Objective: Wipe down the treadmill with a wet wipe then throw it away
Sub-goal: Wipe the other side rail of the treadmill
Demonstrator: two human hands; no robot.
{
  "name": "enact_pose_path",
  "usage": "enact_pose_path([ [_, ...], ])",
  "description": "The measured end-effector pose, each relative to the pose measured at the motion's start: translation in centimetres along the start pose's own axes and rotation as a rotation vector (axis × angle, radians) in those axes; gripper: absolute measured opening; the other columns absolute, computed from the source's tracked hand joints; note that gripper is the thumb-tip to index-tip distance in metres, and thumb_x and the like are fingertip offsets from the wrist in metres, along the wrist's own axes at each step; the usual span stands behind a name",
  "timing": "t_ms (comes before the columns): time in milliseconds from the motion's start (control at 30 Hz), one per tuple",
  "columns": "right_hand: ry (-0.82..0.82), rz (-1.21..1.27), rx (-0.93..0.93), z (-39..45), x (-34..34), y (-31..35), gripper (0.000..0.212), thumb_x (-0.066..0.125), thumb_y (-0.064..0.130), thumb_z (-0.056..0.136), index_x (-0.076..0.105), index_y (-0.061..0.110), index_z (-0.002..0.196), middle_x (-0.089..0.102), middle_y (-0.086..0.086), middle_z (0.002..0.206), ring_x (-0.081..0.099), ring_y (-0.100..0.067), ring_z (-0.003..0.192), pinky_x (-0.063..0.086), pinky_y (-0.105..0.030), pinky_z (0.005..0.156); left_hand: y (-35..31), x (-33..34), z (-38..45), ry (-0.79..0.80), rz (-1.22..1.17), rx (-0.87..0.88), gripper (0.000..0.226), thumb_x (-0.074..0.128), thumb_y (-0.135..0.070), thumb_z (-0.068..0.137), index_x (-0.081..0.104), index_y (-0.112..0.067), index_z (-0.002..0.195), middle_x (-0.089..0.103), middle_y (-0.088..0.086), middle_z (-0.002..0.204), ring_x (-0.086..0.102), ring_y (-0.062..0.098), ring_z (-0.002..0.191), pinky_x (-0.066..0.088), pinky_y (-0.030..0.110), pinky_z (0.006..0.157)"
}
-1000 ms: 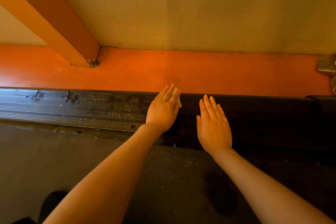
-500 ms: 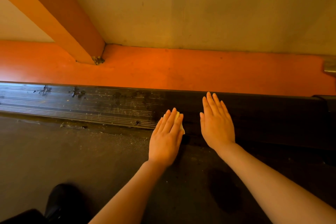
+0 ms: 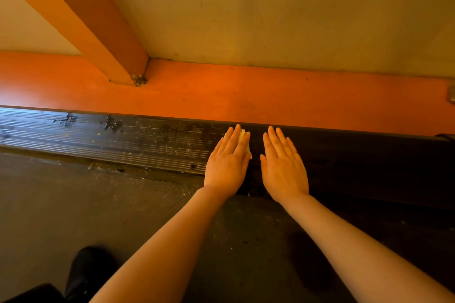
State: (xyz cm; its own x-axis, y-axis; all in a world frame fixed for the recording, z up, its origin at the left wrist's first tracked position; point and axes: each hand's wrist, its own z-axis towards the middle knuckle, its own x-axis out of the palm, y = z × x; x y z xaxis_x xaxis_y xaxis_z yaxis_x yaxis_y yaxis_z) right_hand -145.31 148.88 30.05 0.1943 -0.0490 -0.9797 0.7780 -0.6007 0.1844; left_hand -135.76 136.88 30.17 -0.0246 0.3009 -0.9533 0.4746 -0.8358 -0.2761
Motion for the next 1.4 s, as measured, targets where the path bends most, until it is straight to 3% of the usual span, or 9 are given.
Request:
enact_pose_path([
  [233, -0.010, -0.029, 0.007, 0.0, 0.0, 0.1, 0.057, 0.023, 0.035, 0.102, 0.027, 0.005, 0.150, 0.023, -0.013, 0.158, 0.018, -0.026, 0.148, 0.016, -0.037, 0.117, -0.1, 1.6, -4.1, -0.068, -0.020, -0.036, 0.054, 0.020, -0.040, 0.103, 0.025, -0.018, 0.152, 0.016, 0.005, 0.160, 0.006, 0.020, 0.148, 0.008, 0.035, 0.118],
  [400, -0.008, -0.035, 0.006, 0.0, -0.1, 0.2, 0.060, 0.017, 0.037, 0.100, 0.029, 0.005, 0.149, 0.024, -0.013, 0.158, 0.020, -0.026, 0.147, 0.016, -0.037, 0.117, 0.1, 1.3, -3.8, -0.072, -0.015, -0.048, 0.055, 0.020, -0.039, 0.103, 0.025, -0.017, 0.153, 0.016, 0.007, 0.161, 0.006, 0.020, 0.149, 0.008, 0.035, 0.118],
  [533, 0.004, -0.018, 0.005, -0.1, -0.1, 0.1, 0.055, 0.029, 0.034, 0.103, 0.025, 0.005, 0.151, 0.019, -0.012, 0.160, 0.013, -0.025, 0.148, 0.013, -0.037, 0.118, 0.8, 0.4, -0.9, -0.038, -0.012, -0.088, 0.054, 0.026, -0.036, 0.106, 0.012, -0.020, 0.156, 0.001, 0.004, 0.163, -0.011, 0.016, 0.147, -0.004, 0.028, 0.116],
  [867, 0.059, 0.055, -0.007, 0.1, -1.1, 0.2, 0.056, 0.028, 0.033, 0.105, 0.016, 0.008, 0.154, 0.006, -0.009, 0.163, 0.000, -0.023, 0.150, 0.003, -0.035, 0.120, 1.9, -1.7, 0.5, 0.036, 0.004, -0.040, 0.056, 0.034, -0.039, 0.105, 0.011, -0.033, 0.155, -0.004, 0.005, 0.164, -0.005, 0.021, 0.150, 0.004, 0.033, 0.119],
  [1000, 0.132, 0.023, -0.030, 0.1, -2.0, 0.3, 0.056, 0.022, 0.035, 0.106, 0.009, 0.011, 0.155, -0.001, -0.007, 0.163, -0.007, -0.021, 0.150, 0.000, -0.035, 0.121, 2.8, -3.1, -0.8, 0.032, 0.005, -0.067, 0.054, 0.033, -0.035, 0.105, 0.012, -0.032, 0.155, 0.006, 0.002, 0.164, 0.001, 0.019, 0.151, 0.002, 0.029, 0.118],
  [1233, 0.185, -0.121, -0.231, 1.8, -4.9, 0.7, 0.058, 0.018, 0.037, 0.106, 0.005, 0.009, 0.155, -0.004, -0.009, 0.163, -0.009, -0.023, 0.150, -0.006, -0.037, 0.118, 5.0, -7.0, -2.6, 0.219, -0.006, -0.177, 0.052, 0.035, -0.034, 0.105, 0.019, -0.030, 0.154, 0.016, 0.002, 0.162, 0.011, 0.020, 0.150, 0.017, 0.037, 0.119],
  [1400, 0.295, -0.111, -0.284, 3.1, -7.6, 1.3, 0.063, 0.019, 0.042, 0.106, 0.004, 0.007, 0.155, -0.006, -0.010, 0.163, -0.009, -0.023, 0.150, -0.003, -0.035, 0.120, 5.8, -10.7, -1.4, 0.442, -0.003, -0.236, 0.053, 0.037, -0.032, 0.105, 0.019, -0.029, 0.154, 0.012, 0.004, 0.163, 0.008, 0.022, 0.150, 0.022, 0.045, 0.117],
])
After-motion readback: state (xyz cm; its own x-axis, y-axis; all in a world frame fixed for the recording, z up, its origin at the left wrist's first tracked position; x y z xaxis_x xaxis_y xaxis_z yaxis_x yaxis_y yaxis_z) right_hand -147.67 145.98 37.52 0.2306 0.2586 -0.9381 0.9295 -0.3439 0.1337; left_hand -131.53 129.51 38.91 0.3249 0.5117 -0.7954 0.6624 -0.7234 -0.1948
